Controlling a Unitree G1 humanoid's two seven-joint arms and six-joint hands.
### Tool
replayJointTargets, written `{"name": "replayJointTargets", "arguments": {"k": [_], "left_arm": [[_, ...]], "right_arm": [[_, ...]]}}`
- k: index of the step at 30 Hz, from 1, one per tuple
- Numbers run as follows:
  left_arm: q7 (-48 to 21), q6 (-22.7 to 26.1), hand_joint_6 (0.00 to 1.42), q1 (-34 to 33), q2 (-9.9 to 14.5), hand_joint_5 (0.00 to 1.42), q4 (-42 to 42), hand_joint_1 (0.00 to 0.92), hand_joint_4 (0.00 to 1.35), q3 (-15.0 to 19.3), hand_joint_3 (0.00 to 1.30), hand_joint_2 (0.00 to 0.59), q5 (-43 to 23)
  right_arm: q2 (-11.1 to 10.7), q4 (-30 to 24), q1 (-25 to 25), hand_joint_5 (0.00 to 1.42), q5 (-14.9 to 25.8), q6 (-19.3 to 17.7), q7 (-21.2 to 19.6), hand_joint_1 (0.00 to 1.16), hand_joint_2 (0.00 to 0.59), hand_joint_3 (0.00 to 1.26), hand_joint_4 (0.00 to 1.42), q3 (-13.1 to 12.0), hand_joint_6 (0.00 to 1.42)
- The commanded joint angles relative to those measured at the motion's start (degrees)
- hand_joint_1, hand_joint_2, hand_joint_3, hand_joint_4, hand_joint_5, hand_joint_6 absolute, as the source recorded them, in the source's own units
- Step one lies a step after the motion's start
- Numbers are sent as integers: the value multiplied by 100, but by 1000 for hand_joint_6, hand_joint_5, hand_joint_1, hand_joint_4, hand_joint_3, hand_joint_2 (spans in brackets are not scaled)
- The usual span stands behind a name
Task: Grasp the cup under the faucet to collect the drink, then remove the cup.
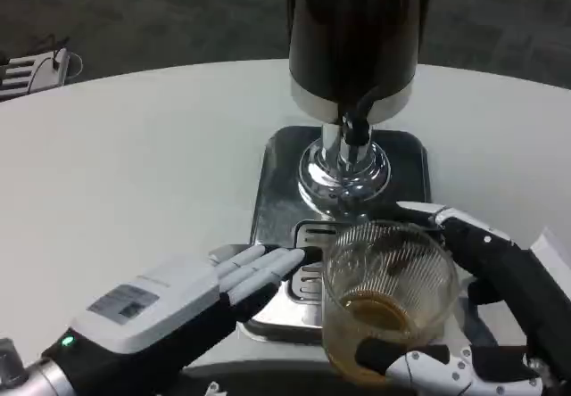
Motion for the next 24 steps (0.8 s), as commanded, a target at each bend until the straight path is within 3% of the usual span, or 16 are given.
{"name": "replayJointTargets", "arguments": {"k": [1, 13, 24], "left_arm": [[43, 108, 0, 213, 50, 0, -271, 0, 0, 163, 0, 126, 225], [29, 317, 0, 346, 32, 0, -423, 0, 0, 314, 0, 125, 334], [7, 406, 0, 424, 27, 0, -531, 0, 0, 302, 0, 120, 287]], "right_arm": [[-101, -398, 63, 1424, 229, 47, 151, 906, 299, 1005, 1230, -163, 1424], [-135, -1003, 604, 1424, 435, 269, 370, 907, 299, 1017, 1230, -600, 1424], [-100, -1149, 811, 1424, 477, 239, 393, 907, 299, 1019, 1230, -705, 1424]]}}
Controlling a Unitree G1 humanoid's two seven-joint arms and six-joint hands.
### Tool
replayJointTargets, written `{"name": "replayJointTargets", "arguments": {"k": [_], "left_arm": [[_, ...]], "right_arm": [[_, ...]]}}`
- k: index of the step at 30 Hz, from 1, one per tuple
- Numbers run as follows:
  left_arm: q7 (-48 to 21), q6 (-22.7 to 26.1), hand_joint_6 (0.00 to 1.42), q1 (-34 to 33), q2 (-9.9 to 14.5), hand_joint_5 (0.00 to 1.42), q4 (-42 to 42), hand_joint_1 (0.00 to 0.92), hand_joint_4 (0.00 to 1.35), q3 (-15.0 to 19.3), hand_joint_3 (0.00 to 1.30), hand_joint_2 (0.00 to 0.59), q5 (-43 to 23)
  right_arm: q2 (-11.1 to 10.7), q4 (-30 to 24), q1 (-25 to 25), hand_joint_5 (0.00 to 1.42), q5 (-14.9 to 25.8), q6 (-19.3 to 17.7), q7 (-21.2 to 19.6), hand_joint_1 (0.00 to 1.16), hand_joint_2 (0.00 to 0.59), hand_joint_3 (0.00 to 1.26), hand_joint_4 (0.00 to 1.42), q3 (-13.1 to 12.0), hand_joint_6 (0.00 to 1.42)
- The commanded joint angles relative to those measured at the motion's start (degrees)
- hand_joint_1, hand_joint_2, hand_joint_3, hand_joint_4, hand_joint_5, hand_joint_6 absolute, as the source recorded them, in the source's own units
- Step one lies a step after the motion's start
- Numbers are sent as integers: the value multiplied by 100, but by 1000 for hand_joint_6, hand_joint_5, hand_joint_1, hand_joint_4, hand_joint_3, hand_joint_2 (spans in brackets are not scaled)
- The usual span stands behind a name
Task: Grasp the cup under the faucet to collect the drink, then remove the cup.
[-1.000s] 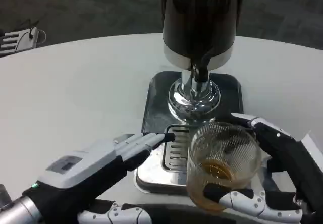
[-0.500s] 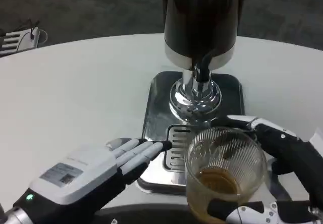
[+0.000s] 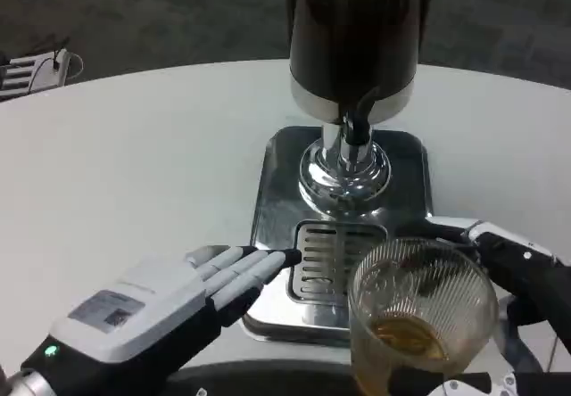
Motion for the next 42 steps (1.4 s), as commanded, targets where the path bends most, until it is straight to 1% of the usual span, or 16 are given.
{"name": "replayJointTargets", "arguments": {"k": [1, 15, 23, 42], "left_arm": [[4, 45, 0, 68, 28, 0, -92, 0, 0, 49, 0, 119, -12], [-21, 56, 0, 127, 58, 0, -128, 0, 0, 97, 0, 119, -54], [-43, 82, 0, 137, 56, 0, -134, 0, 0, 89, 0, 119, -77], [-71, 185, 0, 116, 80, 0, -138, 0, 0, 112, 0, 117, -127]], "right_arm": [[19, -164, -9, 1424, 139, -95, -17, 907, 299, 1019, 1230, -43, 1424], [41, -161, -25, 1424, 143, -70, -44, 907, 299, 1019, 1230, -103, 1424], [40, -162, -64, 1424, 165, -39, -41, 903, 314, 1031, 1230, -152, 1424], [56, -146, -63, 1424, 220, -53, -39, 899, 317, 1031, 1245, -212, 1424]]}}
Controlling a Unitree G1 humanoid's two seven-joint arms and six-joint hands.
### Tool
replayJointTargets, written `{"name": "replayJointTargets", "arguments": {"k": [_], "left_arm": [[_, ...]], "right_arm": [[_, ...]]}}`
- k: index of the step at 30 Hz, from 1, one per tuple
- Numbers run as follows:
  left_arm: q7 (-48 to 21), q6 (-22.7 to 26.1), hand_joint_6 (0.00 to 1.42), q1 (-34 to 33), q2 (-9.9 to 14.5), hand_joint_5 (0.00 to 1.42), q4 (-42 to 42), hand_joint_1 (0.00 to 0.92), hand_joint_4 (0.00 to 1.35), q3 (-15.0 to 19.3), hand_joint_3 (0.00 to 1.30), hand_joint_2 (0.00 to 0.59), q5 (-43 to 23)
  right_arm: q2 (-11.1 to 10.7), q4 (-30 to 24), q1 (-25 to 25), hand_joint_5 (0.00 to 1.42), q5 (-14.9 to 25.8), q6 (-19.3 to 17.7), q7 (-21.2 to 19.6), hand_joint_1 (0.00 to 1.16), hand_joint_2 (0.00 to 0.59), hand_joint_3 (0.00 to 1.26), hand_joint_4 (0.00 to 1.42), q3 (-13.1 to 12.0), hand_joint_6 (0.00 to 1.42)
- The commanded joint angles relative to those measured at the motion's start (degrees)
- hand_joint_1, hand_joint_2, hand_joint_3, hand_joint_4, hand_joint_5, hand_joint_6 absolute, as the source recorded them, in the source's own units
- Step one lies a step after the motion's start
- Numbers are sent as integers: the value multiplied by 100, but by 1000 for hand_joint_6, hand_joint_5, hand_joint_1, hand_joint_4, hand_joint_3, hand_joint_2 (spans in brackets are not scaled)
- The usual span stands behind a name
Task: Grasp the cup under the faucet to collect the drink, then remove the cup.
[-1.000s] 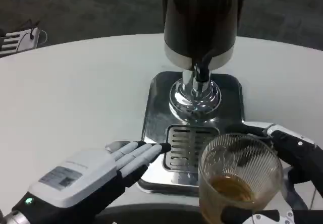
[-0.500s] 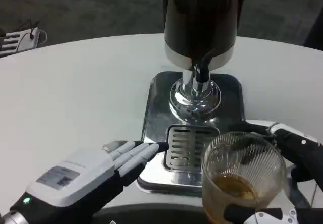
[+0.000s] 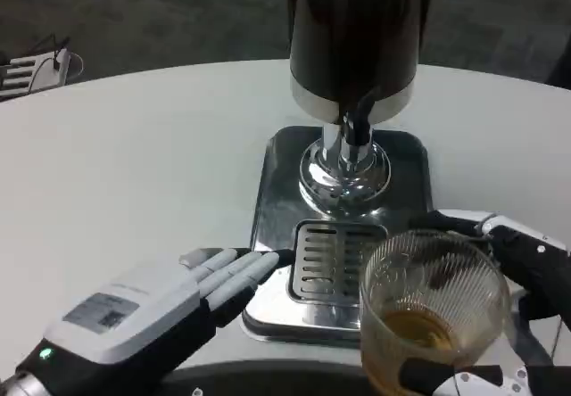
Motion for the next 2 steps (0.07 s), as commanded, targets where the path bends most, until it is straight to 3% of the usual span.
{"name": "replayJointTargets", "arguments": {"k": [1, 2], "left_arm": [[-65, 61, 0, 26, 79, 0, -69, 0, 0, 67, 0, 116, -79], [-64, 64, 0, 27, 80, 0, -69, 0, 0, 67, 0, 115, -77]], "right_arm": [[38, -141, -50, 1424, 142, -56, -40, 899, 317, 1031, 1245, -36, 1424], [37, -137, -54, 1424, 140, -58, -40, 899, 317, 1031, 1245, -36, 1424]]}}
